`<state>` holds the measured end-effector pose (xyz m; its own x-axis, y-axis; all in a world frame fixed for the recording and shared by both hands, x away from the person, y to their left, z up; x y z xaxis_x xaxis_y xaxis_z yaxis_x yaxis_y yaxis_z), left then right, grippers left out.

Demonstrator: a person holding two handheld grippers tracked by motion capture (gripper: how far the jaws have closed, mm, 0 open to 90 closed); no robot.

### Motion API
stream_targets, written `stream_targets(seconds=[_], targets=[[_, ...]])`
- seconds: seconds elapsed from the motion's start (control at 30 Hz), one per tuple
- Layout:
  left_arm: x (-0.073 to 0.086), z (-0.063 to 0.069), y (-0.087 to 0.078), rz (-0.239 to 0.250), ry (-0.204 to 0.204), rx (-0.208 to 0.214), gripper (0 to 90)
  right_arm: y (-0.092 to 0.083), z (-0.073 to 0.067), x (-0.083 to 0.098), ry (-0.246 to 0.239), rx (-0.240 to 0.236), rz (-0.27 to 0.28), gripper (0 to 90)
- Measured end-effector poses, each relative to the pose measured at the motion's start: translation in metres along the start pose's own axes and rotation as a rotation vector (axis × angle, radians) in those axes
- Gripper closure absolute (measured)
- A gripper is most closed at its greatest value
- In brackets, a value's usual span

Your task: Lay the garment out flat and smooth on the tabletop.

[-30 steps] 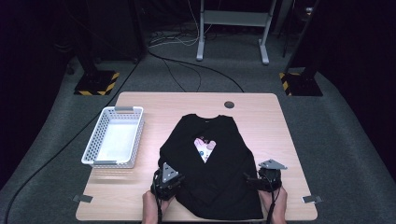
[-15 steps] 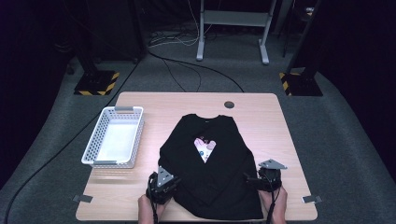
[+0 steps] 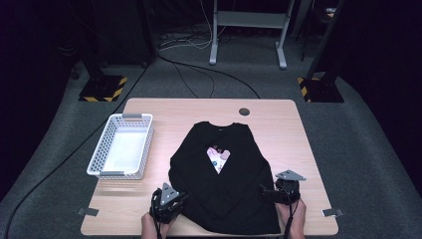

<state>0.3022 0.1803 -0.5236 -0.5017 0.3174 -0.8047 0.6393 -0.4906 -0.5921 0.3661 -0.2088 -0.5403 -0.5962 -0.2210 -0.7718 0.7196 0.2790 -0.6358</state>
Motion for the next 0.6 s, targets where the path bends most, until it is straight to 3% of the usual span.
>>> stream_targets(seconds=[0.27, 0.47, 0.6], targets=[[0.003, -0.007, -0.016, -0.012, -0.029, 0.019, 69.9, 0.0, 0.0, 0.0, 0.0, 0.0, 0.0, 11.1], [-0.003, -0.015, -0.034, 0.024, -0.054, 0.017, 51.3, 0.0, 0.0, 0.0, 0.0, 0.0, 0.0, 11.1], [-0.012, -0.019, -0.039, 0.043, -0.044, 0.014, 41.7, 0.0, 0.0, 0.0, 0.0, 0.0, 0.0, 11.1]])
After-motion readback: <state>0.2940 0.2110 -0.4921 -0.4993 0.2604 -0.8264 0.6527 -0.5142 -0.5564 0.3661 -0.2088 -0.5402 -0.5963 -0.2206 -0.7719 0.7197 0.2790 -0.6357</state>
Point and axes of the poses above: each handheld gripper's, and its own axes: y roughly forward along the jaws, x roughly out of its underside, z roughly to its right, the point moved 1 cm from there along y, roughly forward along the jaws, and after that the axes turned 2 degrees about z, right-handed, at the moved point
